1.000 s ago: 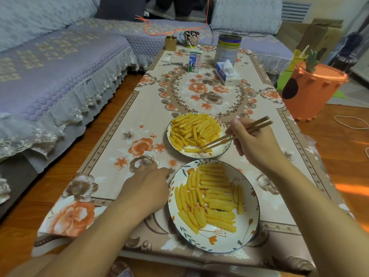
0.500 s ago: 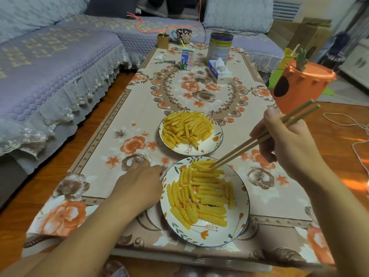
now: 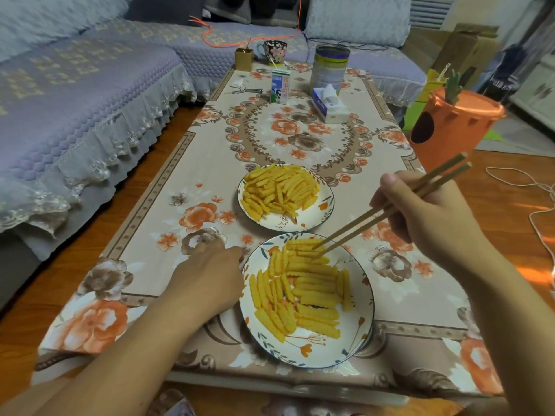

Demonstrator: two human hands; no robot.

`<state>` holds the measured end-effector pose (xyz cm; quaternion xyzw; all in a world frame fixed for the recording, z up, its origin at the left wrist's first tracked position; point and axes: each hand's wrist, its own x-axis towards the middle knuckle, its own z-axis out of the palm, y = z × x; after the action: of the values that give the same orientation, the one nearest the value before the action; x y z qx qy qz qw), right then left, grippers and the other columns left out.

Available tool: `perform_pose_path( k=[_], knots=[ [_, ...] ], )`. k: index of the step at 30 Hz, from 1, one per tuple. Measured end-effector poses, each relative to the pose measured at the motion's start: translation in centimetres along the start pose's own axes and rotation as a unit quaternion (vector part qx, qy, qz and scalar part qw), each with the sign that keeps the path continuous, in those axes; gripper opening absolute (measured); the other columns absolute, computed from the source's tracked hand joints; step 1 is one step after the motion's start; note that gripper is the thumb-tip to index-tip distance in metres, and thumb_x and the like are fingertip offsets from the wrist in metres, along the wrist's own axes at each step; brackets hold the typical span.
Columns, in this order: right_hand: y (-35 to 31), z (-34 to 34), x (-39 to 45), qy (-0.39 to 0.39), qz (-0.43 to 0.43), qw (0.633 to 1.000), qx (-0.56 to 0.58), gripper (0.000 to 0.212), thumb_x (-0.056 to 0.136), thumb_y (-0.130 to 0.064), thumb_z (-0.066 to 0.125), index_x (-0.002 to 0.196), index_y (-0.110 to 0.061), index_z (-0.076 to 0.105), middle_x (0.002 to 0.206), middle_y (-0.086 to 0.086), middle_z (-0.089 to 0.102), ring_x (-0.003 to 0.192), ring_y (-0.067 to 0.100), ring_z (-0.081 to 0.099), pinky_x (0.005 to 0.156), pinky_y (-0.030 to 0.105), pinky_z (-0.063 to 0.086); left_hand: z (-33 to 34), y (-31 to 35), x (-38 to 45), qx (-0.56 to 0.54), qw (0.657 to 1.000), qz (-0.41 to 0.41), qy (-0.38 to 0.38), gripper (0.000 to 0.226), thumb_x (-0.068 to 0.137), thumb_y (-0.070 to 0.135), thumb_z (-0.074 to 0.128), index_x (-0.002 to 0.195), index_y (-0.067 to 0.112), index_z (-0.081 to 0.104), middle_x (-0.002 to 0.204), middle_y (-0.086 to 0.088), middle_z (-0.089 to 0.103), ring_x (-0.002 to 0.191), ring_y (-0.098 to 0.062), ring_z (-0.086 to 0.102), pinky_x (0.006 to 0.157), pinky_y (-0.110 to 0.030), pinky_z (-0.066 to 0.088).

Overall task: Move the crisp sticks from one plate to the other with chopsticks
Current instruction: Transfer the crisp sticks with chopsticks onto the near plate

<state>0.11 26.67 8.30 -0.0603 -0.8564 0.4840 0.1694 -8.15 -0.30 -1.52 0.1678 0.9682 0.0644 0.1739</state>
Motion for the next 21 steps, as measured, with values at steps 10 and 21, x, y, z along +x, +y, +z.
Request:
perform_pose_path(
  k=[10,21],
  knots=[
    [0.5,5.4,1.4,0.047,0.017,0.99,0.134,0.042,0.109,-0.031,0.044,0.093,-0.002,0.07,0.063,0.026,0.058,0.05,0.027,0.058,0.046,0.031,0.049,-0.3,0.0,-0.2,0.0,1.0,-0.001,0.001,0.033,0.104,0.027,0.037,0.133,0.027,0.052,0.14,-0.006,0.044,0.132,-0.031,0.038,0.093,-0.044,0.045],
    [1.2,10.6,3.8,0.025,0.02,0.99,0.138,0.039,0.109,-0.031,0.047,0.091,-0.004,0.069,0.063,0.023,0.057,0.055,0.04,0.064,0.055,0.054,0.057,-0.8,-0.3,-0.6,-0.019,1.0,0.004,-0.008,0.04,0.103,0.025,0.034,0.14,0.027,0.051,0.146,-0.005,0.043,0.137,-0.028,0.036,0.1,-0.044,0.045]
  ],
)
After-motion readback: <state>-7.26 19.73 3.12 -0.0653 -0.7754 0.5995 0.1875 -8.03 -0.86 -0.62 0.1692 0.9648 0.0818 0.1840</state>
